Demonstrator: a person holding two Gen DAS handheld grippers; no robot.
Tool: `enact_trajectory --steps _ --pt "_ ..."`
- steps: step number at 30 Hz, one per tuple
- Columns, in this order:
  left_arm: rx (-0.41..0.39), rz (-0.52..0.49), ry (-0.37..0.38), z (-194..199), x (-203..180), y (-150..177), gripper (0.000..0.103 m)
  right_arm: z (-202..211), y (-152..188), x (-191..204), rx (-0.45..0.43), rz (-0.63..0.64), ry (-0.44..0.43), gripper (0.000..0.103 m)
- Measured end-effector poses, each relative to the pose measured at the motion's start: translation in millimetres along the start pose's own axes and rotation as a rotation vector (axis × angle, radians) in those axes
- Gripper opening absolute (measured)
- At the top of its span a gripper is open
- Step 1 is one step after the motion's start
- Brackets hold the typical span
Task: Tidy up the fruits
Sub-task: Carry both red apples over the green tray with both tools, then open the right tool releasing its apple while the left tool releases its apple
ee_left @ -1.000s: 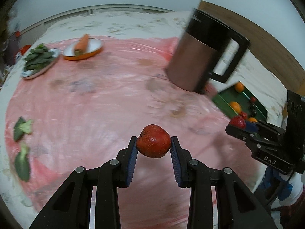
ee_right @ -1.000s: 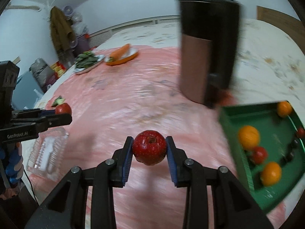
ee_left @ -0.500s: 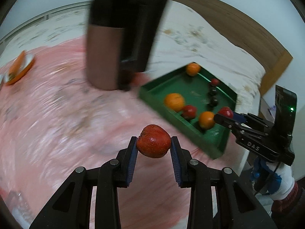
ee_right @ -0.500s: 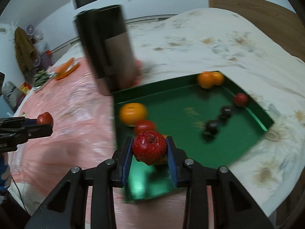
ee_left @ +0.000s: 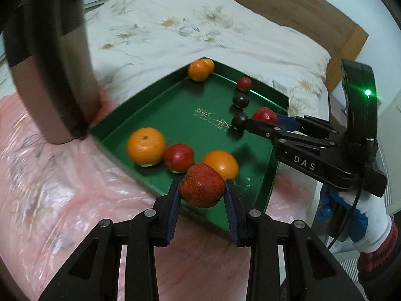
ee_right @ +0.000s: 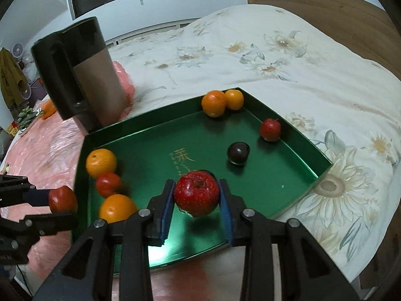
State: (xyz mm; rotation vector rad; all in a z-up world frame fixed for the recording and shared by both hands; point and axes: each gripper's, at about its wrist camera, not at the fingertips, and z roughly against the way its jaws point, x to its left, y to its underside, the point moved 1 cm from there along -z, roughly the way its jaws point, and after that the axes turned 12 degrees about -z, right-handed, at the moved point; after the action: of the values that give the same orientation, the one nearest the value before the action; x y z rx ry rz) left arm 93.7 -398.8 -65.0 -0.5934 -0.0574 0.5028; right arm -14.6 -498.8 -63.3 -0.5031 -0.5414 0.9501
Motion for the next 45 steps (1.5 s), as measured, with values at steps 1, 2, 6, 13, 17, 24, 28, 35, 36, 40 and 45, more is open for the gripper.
enact_trajectory --steps 1,2,6,13,17,24,28,35,36,40,45 --pt "0.006 0.001 0.000 -4.1 -0.4 -1.1 0.029 -2.1 -0.3 -2.6 0.000 -0.005 0.004 0.010" --pt "0.012 0.003 -0.001 -8.1 0.1 -1.8 0.029 -3.6 -0.3 -5.3 -0.001 -0.012 0.009 0.010" --pt "0.020 0.015 0.004 -18.4 1.2 -2.3 0.030 -10.5 -0.1 -13.4 0.000 -0.026 0.030 0.011" --pt "0.025 0.003 -0.002 -16.5 -0.4 -0.3 0.030 -16.3 3.8 -15.1 0.004 -0.030 0.040 0.011" --pt "0.029 -0.011 0.003 -16.7 -5.2 -1.3 0.030 -15.2 4.3 -14.2 0.005 -0.028 0.041 0.013" --pt "0.012 0.005 0.017 -11.2 -8.1 -2.9 0.046 -3.0 4.6 -12.5 -0.022 -0.027 0.056 0.068" --pt "-0.001 0.007 0.002 0.2 -6.1 -1.1 0.046 7.2 5.1 -10.8 -0.037 -0.030 0.052 0.068" --pt "-0.021 0.021 -0.070 27.3 -2.7 17.3 0.052 30.9 9.4 5.6 -0.070 -0.016 0.031 0.080" --pt "-0.024 0.028 -0.084 30.4 -1.5 19.8 0.054 34.0 10.8 9.0 -0.074 -0.015 0.027 0.086" --pt "-0.041 0.074 -0.138 48.5 6.0 36.7 0.055 45.9 18.7 30.6 -0.078 0.012 0.006 0.090" --pt "-0.063 0.126 -0.216 73.1 15.6 63.2 0.071 57.2 31.1 61.1 -0.077 0.056 -0.022 0.103"
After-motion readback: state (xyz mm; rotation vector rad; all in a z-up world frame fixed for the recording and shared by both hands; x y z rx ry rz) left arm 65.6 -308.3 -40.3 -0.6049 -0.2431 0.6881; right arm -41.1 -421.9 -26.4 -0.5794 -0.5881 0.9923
